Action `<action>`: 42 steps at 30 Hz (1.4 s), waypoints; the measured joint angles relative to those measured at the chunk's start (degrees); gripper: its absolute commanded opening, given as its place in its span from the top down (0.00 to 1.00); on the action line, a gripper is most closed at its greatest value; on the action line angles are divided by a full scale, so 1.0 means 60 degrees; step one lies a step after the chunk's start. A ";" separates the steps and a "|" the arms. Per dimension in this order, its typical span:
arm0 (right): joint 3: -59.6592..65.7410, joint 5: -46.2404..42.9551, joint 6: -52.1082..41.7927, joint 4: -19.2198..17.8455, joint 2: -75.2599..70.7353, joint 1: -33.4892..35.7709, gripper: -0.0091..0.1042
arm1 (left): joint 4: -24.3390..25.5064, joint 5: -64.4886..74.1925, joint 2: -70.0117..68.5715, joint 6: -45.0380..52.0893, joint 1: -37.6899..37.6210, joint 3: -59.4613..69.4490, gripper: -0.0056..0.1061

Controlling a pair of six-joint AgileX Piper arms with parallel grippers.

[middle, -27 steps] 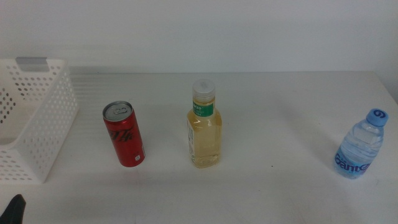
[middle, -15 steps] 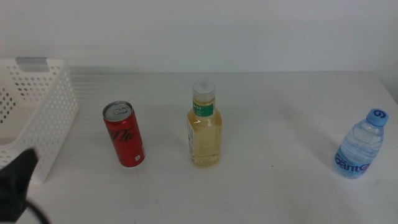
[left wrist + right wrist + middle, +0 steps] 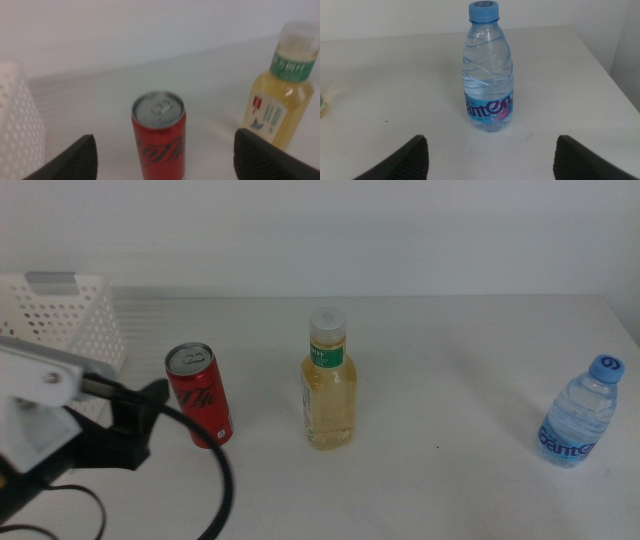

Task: Use arms to grab the bottles and put them into the dustbin to the left of the table.

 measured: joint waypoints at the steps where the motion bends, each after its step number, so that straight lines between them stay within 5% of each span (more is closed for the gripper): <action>1: 0.0000 0.0000 0.0000 0.0000 0.0000 0.0000 0.34 | 0.0000 -0.0083 0.0247 0.0000 0.0000 0.0000 0.16; 13: 0.0000 0.0000 0.0000 0.0000 0.0000 0.0000 0.34 | -0.0111 -0.5209 0.2753 -0.0983 0.0000 0.2001 0.16; 24: 0.0000 0.0000 0.0000 0.0000 0.0000 0.0000 0.34 | 0.0337 -0.6055 0.3266 -0.2045 0.0000 0.2197 0.16; 42: 0.0000 0.0000 0.0000 0.0000 0.0000 0.0000 0.34 | 0.0337 -0.7686 0.4769 -0.1570 0.0000 0.2197 0.16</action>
